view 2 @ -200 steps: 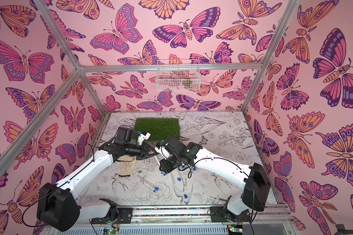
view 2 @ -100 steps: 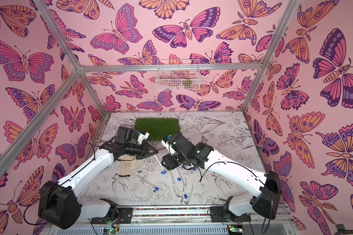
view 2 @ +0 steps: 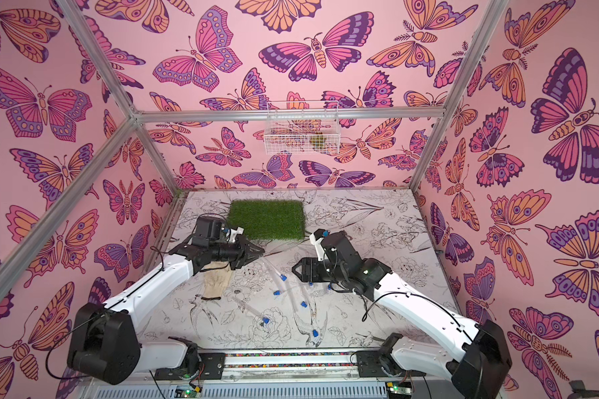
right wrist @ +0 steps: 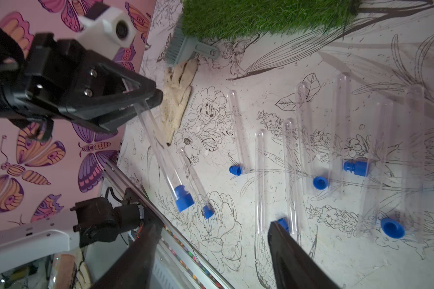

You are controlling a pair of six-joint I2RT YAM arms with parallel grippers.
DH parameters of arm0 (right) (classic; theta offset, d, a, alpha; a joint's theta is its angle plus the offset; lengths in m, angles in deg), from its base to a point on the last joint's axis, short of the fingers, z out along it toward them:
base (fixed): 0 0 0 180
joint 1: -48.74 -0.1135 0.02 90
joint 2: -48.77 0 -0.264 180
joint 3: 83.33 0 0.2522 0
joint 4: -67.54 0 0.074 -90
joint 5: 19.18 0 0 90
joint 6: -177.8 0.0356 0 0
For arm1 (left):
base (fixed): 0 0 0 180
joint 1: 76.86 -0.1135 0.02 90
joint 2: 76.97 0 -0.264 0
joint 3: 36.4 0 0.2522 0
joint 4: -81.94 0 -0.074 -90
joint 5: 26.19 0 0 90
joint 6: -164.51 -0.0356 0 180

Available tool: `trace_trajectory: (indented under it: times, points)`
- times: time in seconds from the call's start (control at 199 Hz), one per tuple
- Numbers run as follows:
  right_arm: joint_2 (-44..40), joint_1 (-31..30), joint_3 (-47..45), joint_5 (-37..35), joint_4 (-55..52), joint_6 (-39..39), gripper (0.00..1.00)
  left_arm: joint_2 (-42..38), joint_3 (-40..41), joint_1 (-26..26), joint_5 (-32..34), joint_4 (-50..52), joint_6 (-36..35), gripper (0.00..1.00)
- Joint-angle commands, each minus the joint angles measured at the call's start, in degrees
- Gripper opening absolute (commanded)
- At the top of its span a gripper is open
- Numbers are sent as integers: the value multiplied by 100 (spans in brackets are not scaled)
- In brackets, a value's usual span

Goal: Remove stoppers from test tubes
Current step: Pick up the test tube at the center of the board, then open the stopper on the test tube.

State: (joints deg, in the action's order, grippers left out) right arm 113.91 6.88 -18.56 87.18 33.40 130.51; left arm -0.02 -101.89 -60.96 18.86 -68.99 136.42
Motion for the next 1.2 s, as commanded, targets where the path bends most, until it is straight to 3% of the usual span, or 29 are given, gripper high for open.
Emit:
trace_trajectory:
  times: [0.0, 0.251, 0.472, 1.009, 1.195]
  points:
    - [-74, 140, -123, 553, 683, 640, 73, -195, 203, -67, 36, -494, 569, 2]
    - [214, 130, -326, 1496, 1397, 962, 73, -695, 877, -157, 208, -1508, 1615, 2]
    - [145, 133, -686, 1554, 2040, 1318, 73, -958, 1299, -166, 329, -2080, 2245, 2]
    - [254, 121, -877, 1846, 3169, 1748, 64, -1375, 1491, -166, 329, -2242, 2666, 2]
    - [409, 130, -864, 1952, 3405, 1882, 53, -1325, 1473, -166, 296, -2397, 2772, 2]
